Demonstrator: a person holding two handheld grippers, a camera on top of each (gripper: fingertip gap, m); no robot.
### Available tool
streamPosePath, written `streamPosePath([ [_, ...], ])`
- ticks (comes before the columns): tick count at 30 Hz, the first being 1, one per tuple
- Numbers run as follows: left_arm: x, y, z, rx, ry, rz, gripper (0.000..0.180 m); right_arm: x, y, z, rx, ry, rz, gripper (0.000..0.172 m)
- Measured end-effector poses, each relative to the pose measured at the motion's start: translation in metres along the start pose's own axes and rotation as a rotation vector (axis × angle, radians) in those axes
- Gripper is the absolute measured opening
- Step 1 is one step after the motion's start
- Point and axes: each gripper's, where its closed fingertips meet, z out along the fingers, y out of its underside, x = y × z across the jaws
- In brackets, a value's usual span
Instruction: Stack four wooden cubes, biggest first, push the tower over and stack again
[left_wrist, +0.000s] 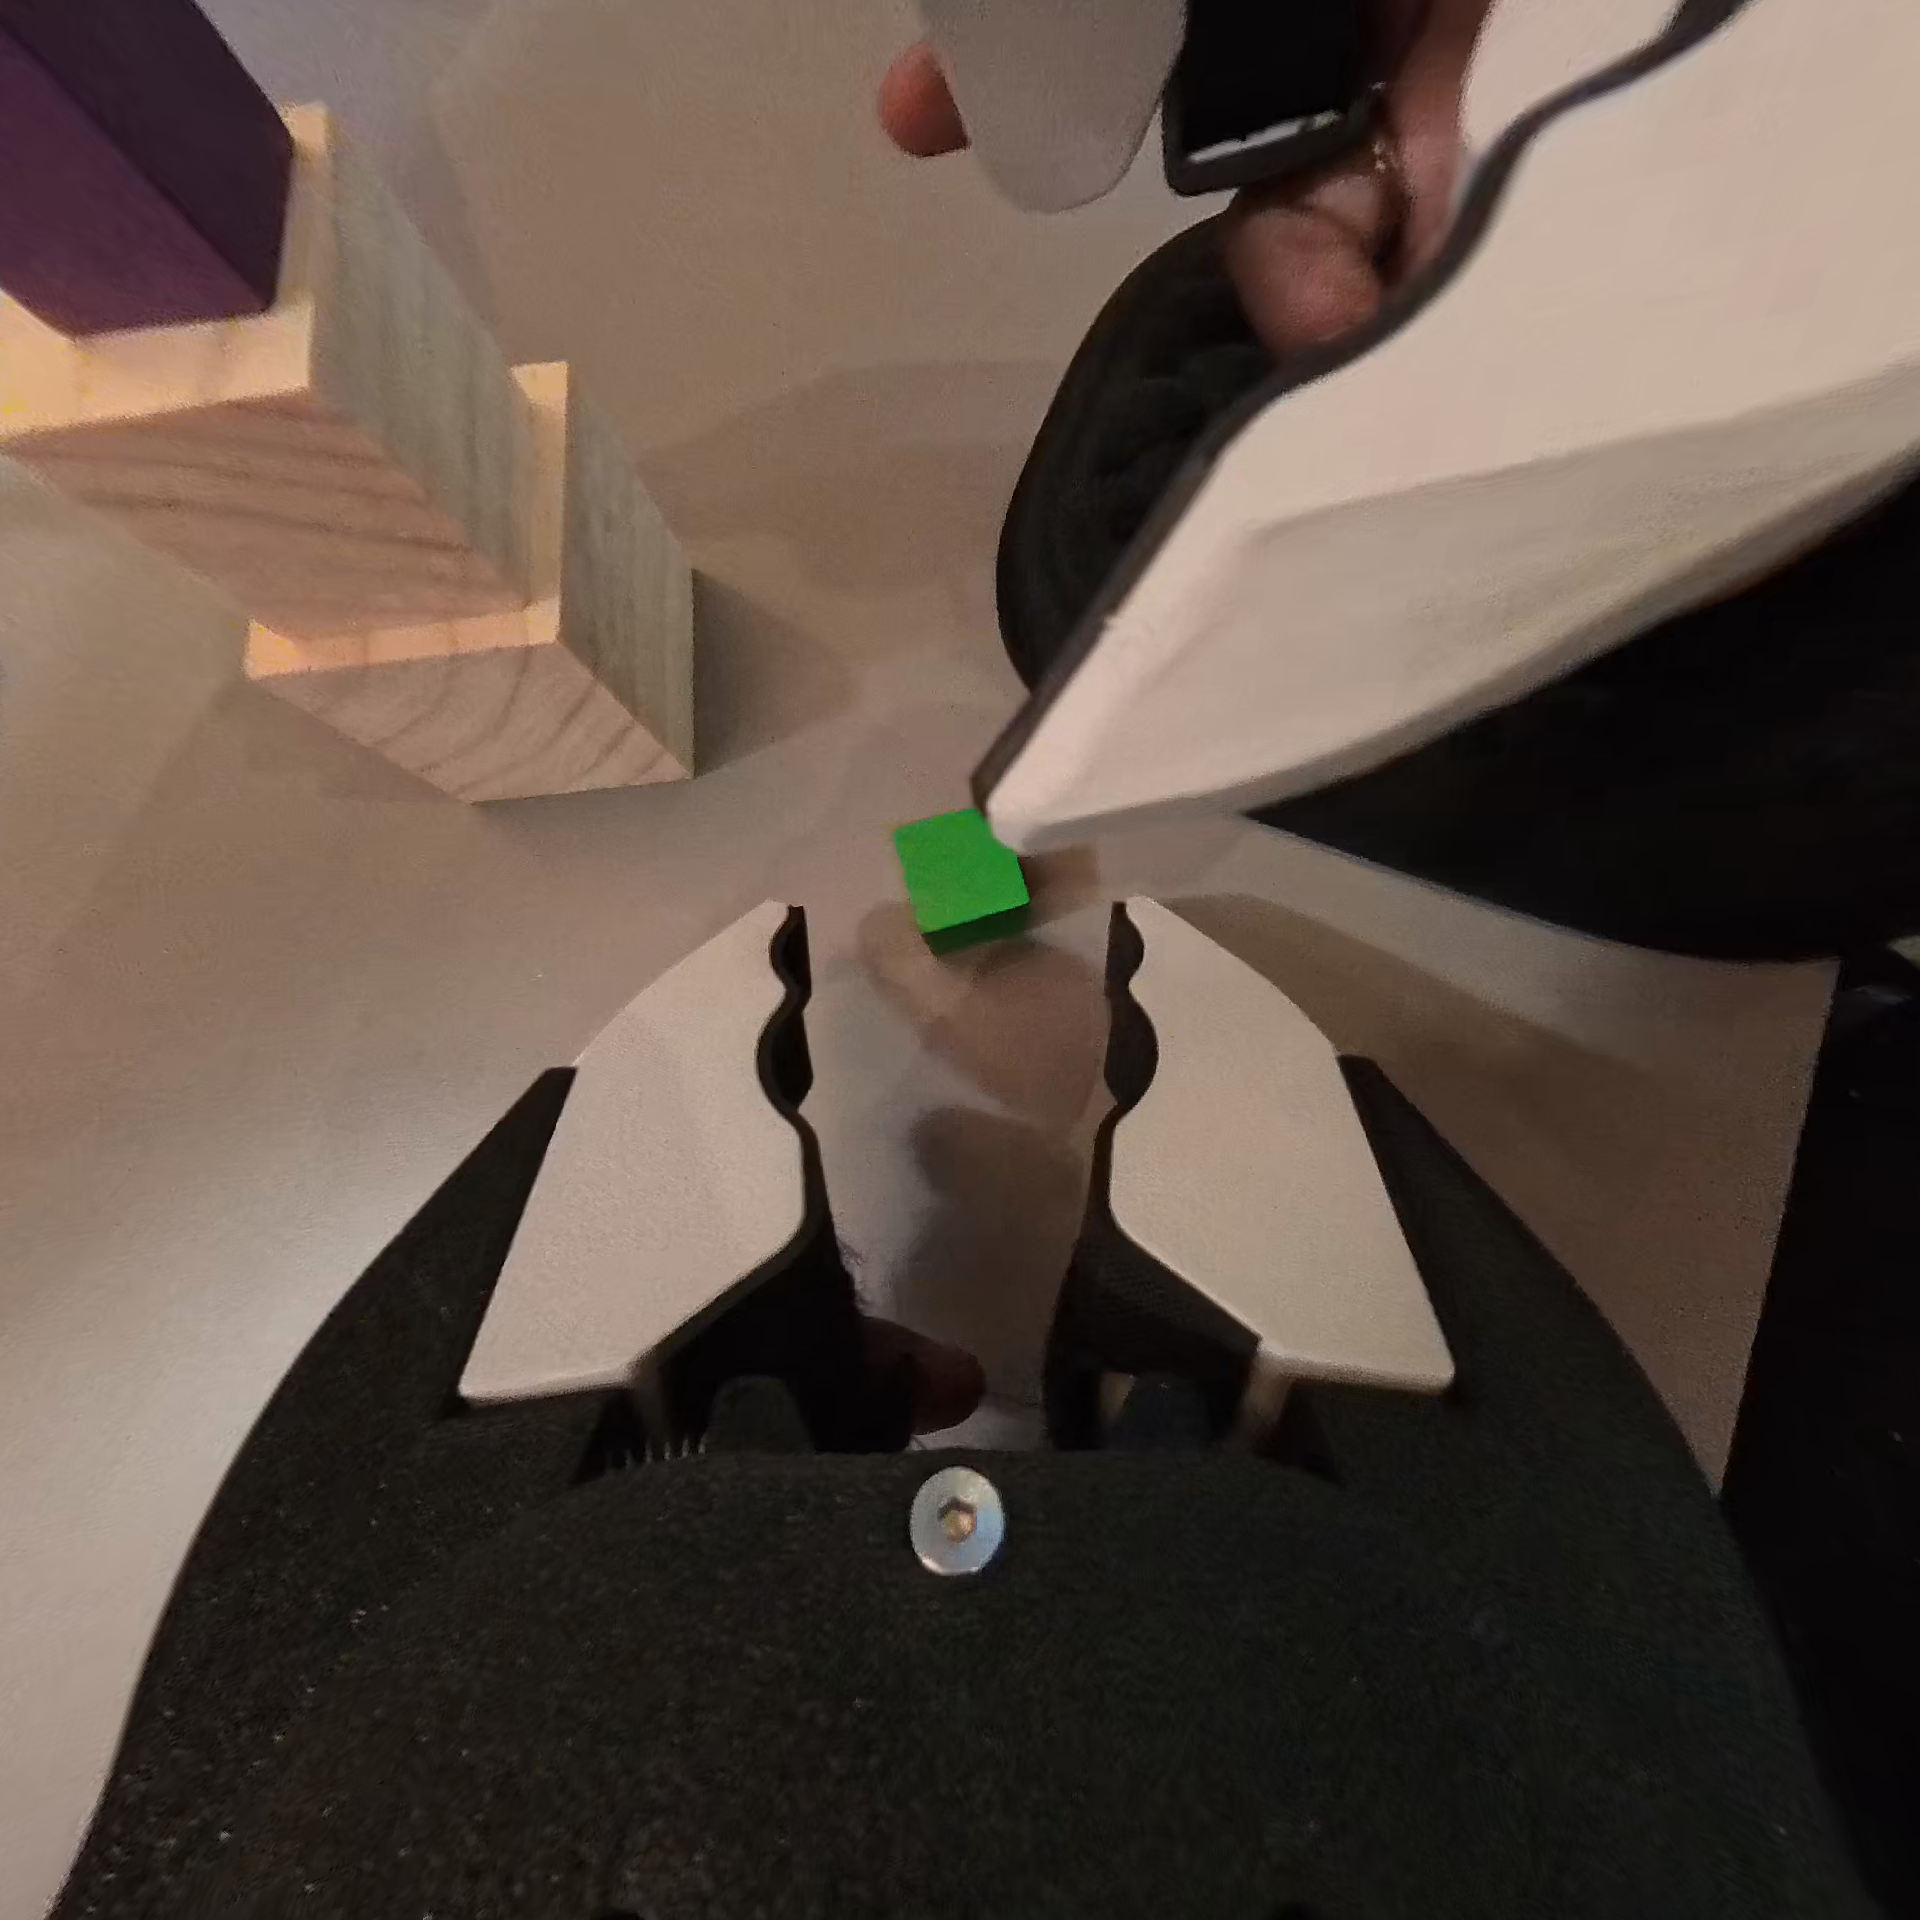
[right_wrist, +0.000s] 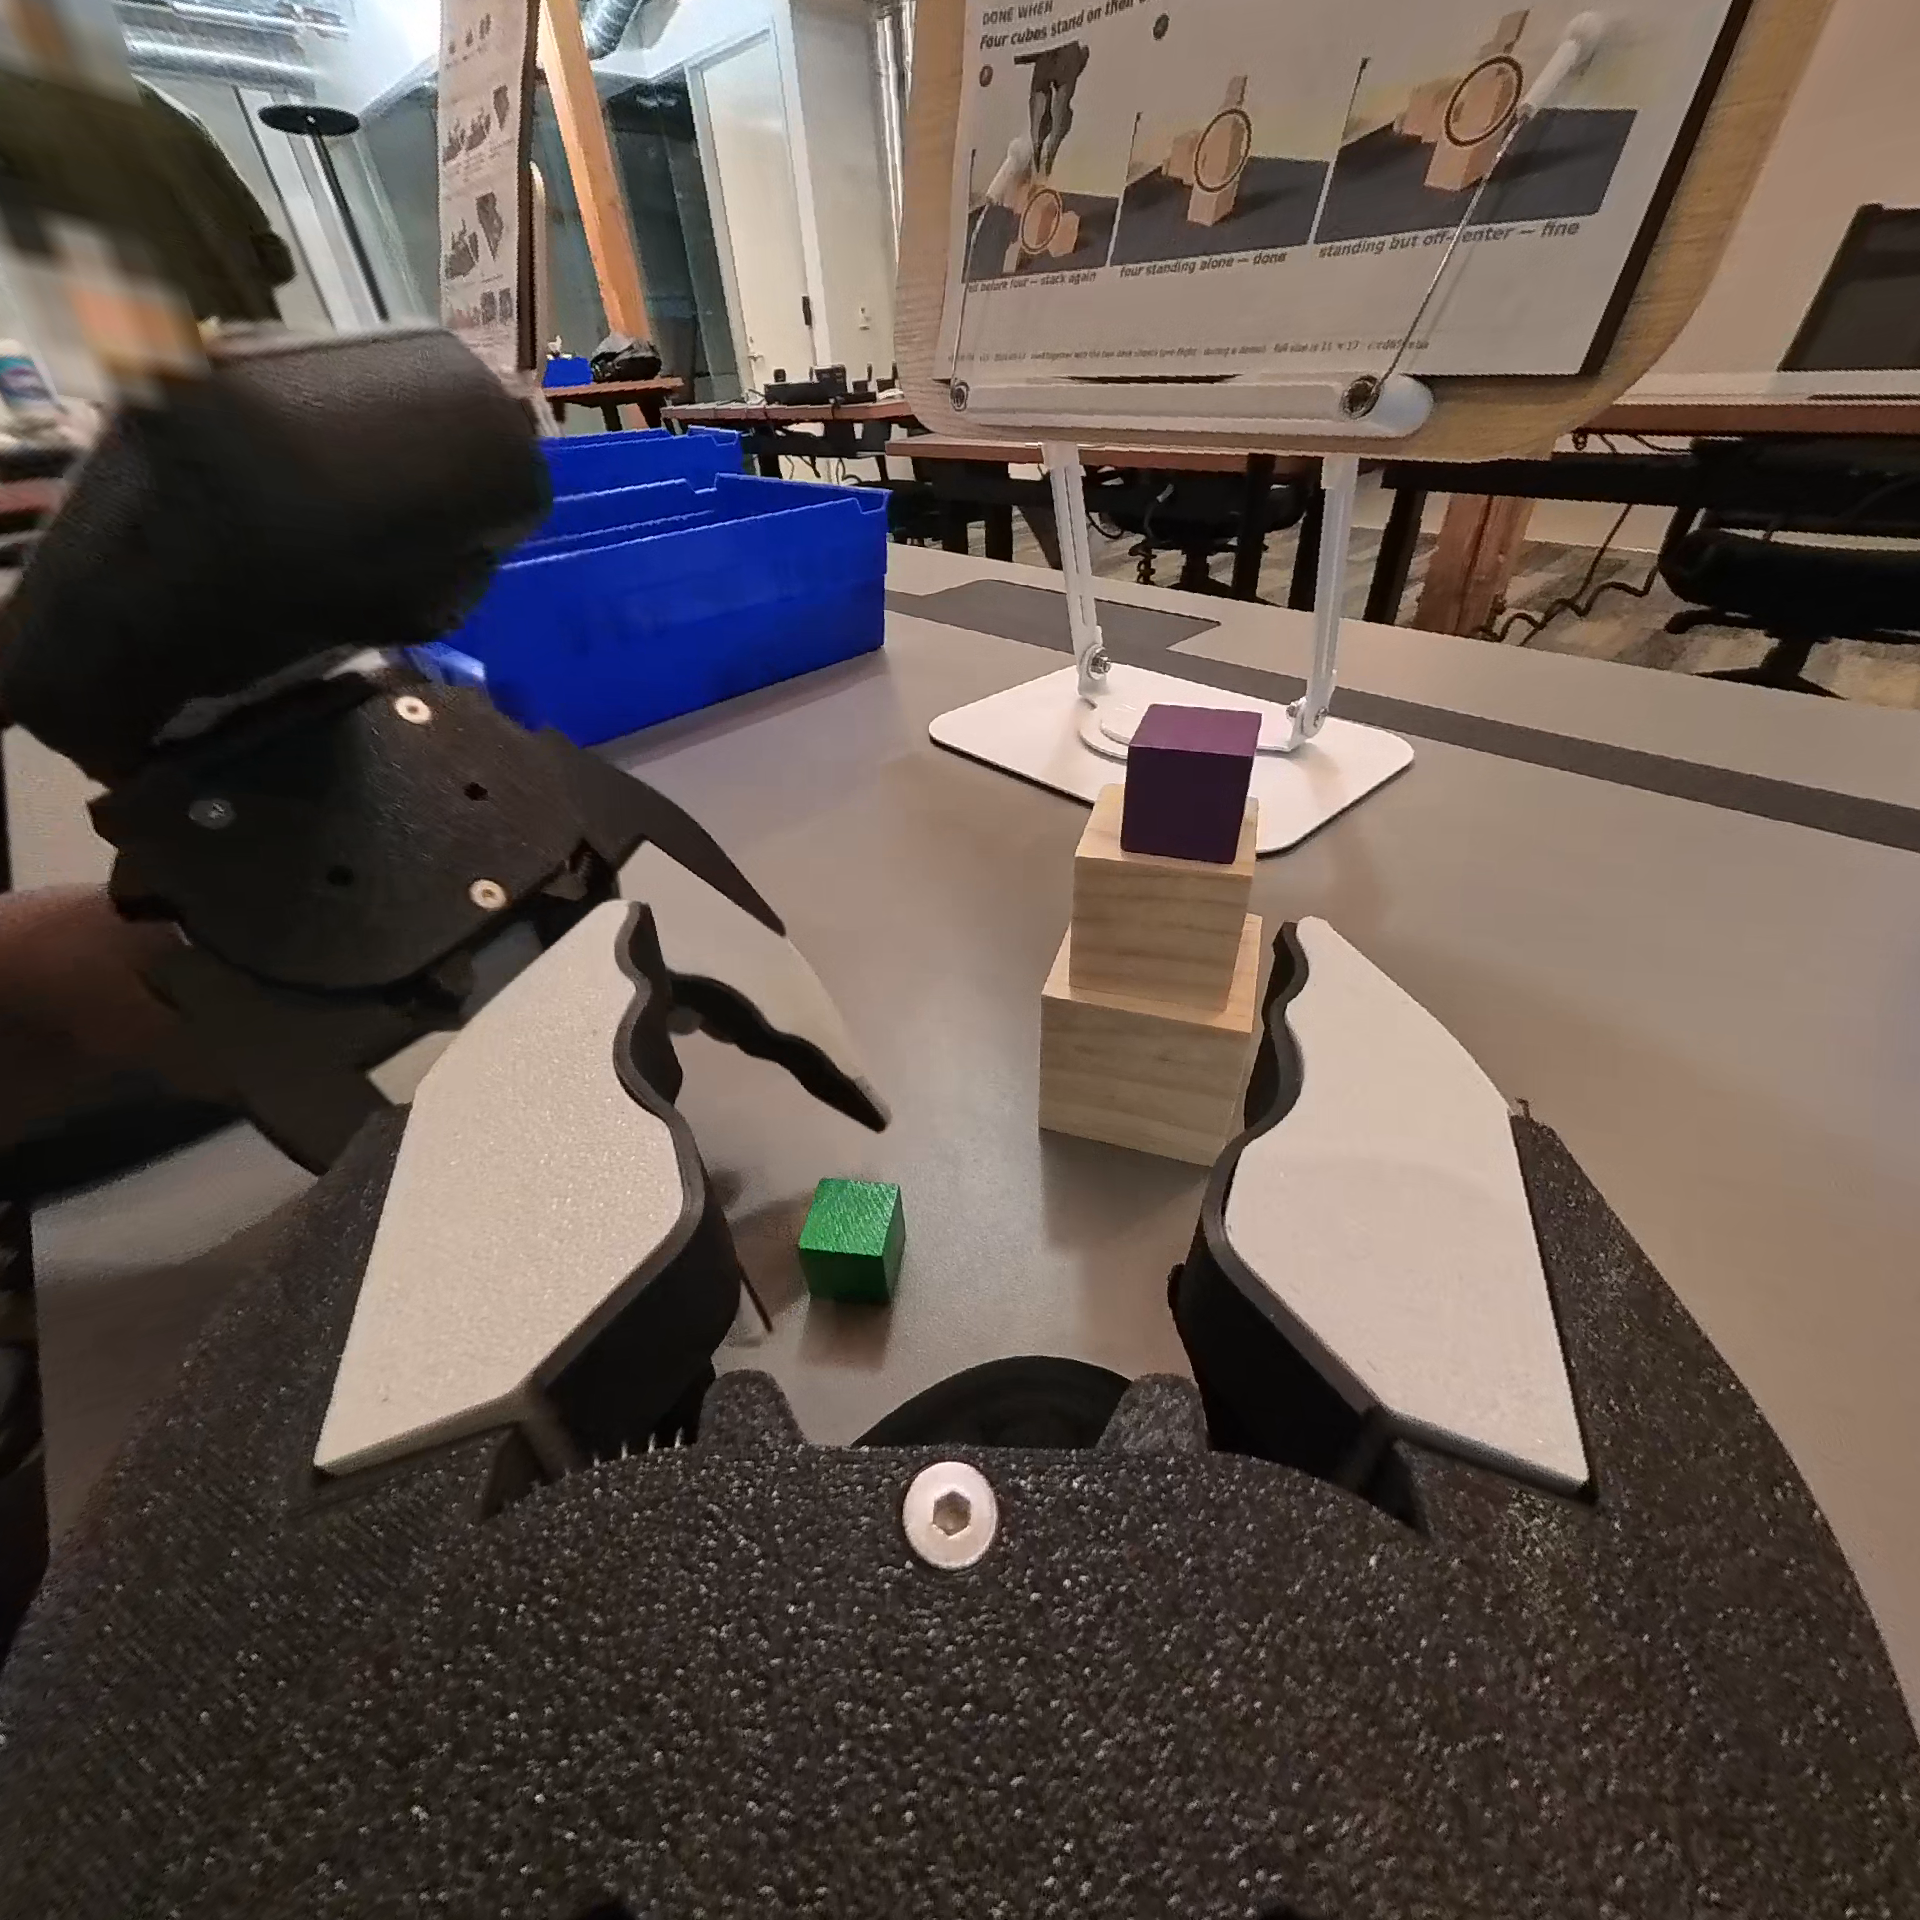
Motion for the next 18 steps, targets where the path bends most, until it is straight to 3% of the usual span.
streamPosePath([
  [4, 0.003, -0.001, 0.011, 0.017, -0.009, -0.053, 0.048, 0.000, 0.000, 0.000, 0.001, 0.001, 0.002, 0.108],
  [8, 0.002, -0.002, 0.012, 0.032, -0.029, -0.058, 0.022, 0.000, 0.000, 0.000, 0.001, 0.001, 0.000, 0.108],
  [12, 0.000, -0.007, 0.000, 0.052, -0.008, -0.052, 0.022, 0.000, 0.000, 0.000, -0.001, 0.001, -0.001, 0.108],
  [18, -0.035, -0.024, -0.040, 0.051, -0.077, -0.036, 0.022, -0.001, 0.001, 0.000, -0.005, 0.002, -0.010, 0.107],
])
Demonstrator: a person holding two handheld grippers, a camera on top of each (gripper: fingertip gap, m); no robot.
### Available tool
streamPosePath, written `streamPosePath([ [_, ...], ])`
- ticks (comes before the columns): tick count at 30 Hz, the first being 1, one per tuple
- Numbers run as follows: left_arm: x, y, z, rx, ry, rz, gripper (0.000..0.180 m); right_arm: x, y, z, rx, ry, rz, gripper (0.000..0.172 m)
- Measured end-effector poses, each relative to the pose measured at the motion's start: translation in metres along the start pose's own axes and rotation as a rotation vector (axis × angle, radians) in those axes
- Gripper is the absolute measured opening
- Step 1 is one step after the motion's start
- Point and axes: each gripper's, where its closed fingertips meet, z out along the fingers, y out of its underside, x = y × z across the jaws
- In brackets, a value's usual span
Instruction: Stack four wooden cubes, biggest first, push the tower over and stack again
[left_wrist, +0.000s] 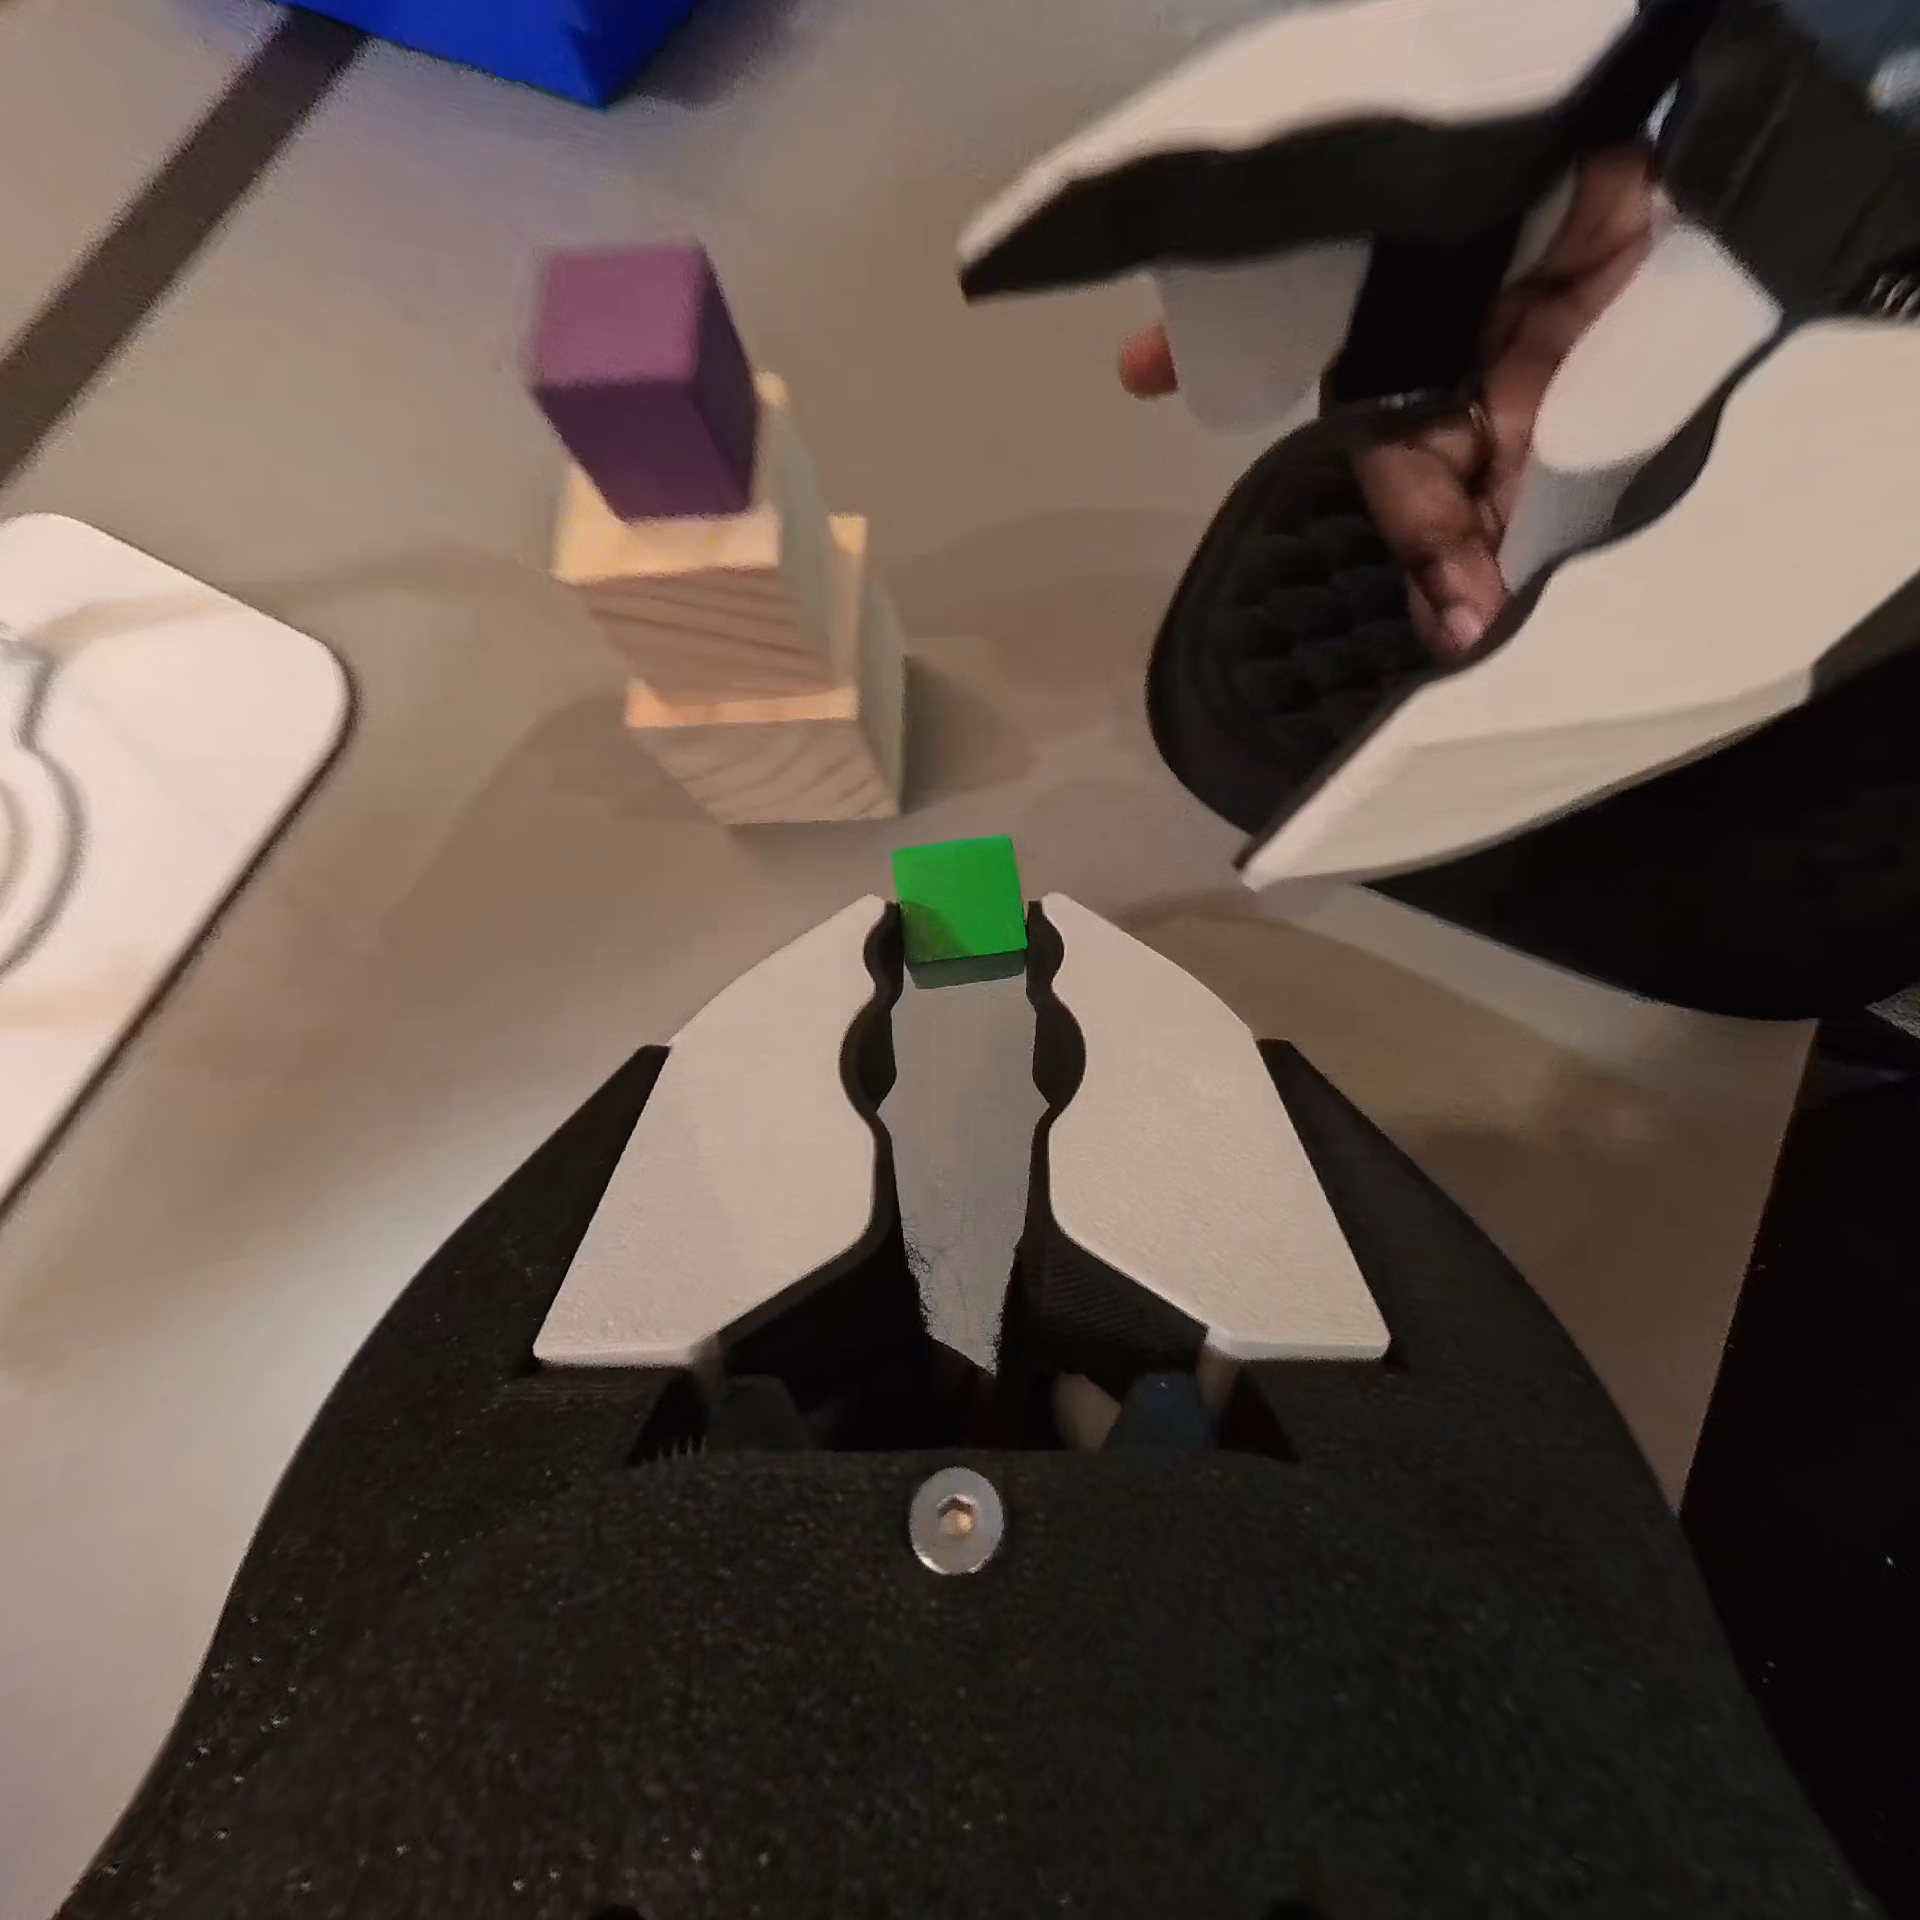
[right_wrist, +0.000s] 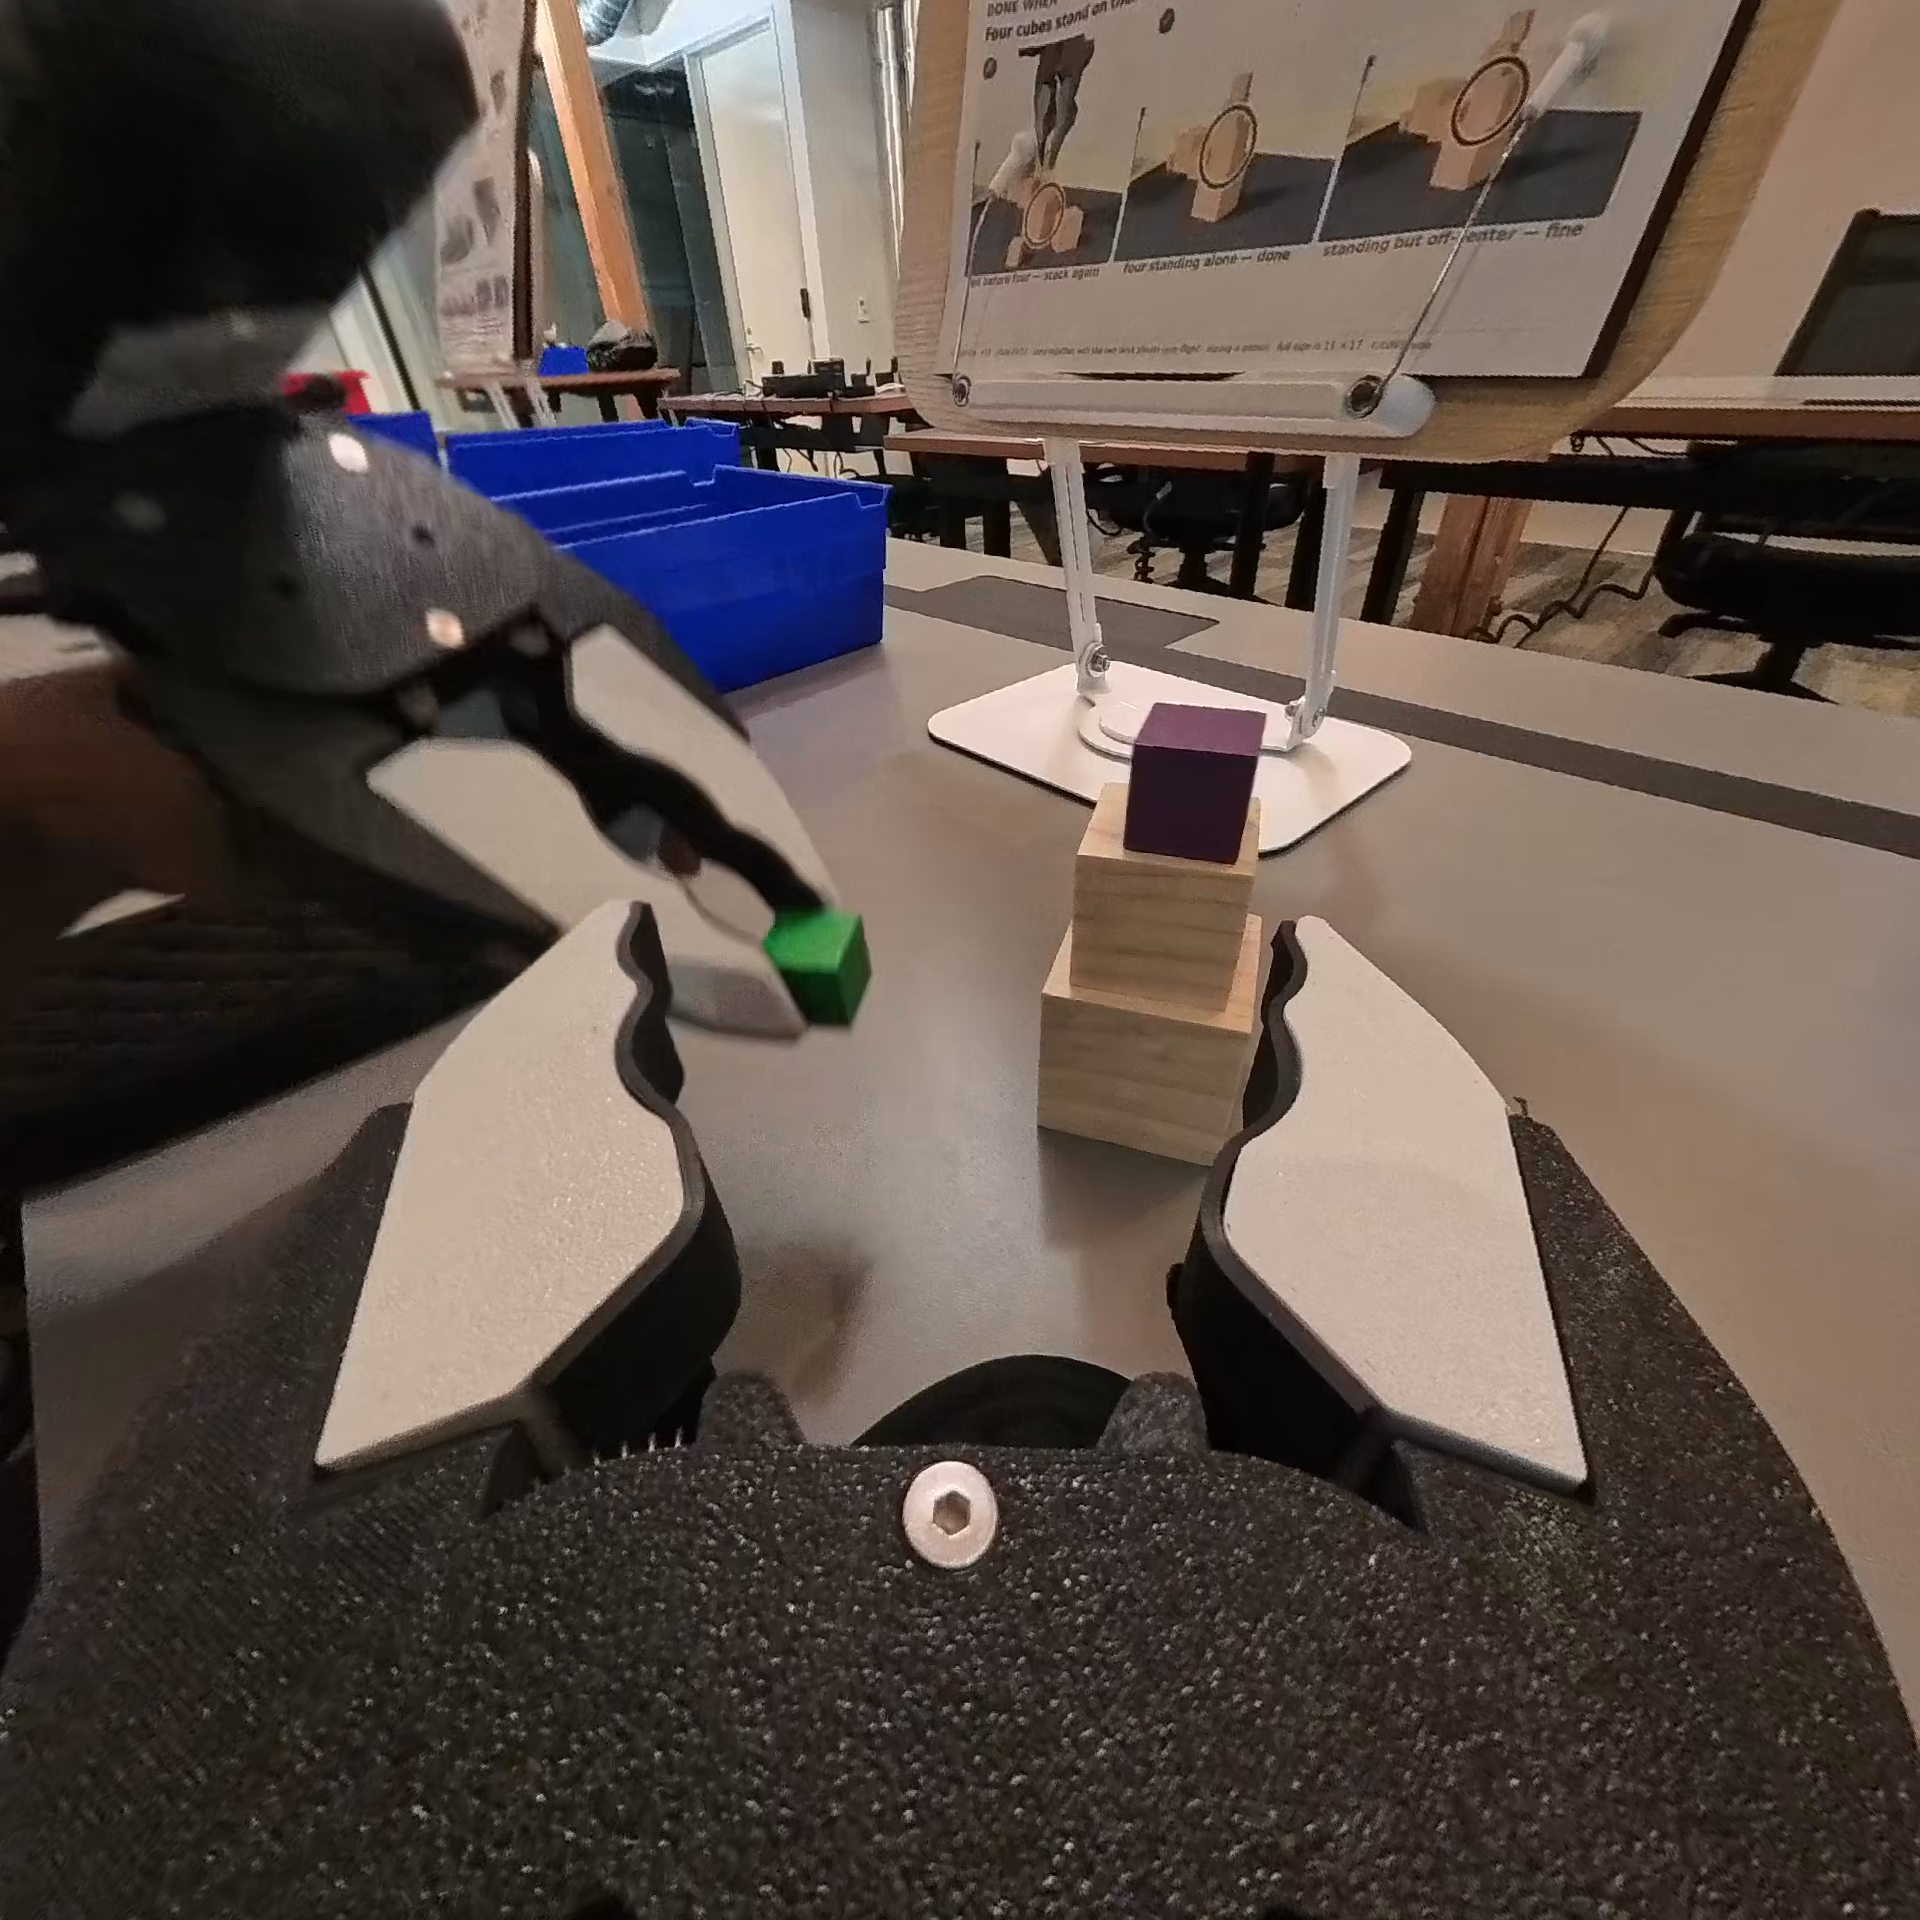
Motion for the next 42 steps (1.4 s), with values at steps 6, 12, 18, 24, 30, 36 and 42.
streamPosePath([
  [6, -0.033, -0.049, -0.037, 0.068, -0.062, 0.028, 0.022, 0.000, 0.000, 0.000, 0.000, -0.001, 0.003, 0.107],
  [12, -0.046, -0.091, -0.045, 0.095, -0.052, 0.059, 0.022, 0.000, 0.001, 0.000, -0.006, -0.004, -0.001, 0.106],
  [18, -0.054, -0.114, -0.027, 0.062, -0.040, 0.066, 0.022, 0.000, 0.000, 0.000, -0.002, -0.007, 0.004, 0.105],
  [24, -0.056, -0.107, 0.001, -0.045, -0.016, 0.067, 0.022, 0.000, 0.000, 0.000, 0.001, -0.009, 0.011, 0.105],
  [30, -0.056, -0.090, 0.018, -0.096, 0.021, 0.047, 0.022, 0.000, 0.000, 0.000, -0.001, -0.009, 0.014, 0.105],
  [36, -0.053, -0.088, 0.018, -0.087, 0.059, 0.024, 0.022, 0.000, 0.001, 0.001, -0.007, -0.008, 0.013, 0.105],
  [42, -0.048, -0.089, 0.020, -0.082, 0.084, 0.021, 0.022, 0.000, 0.001, 0.001, -0.005, -0.006, 0.010, 0.105],
])
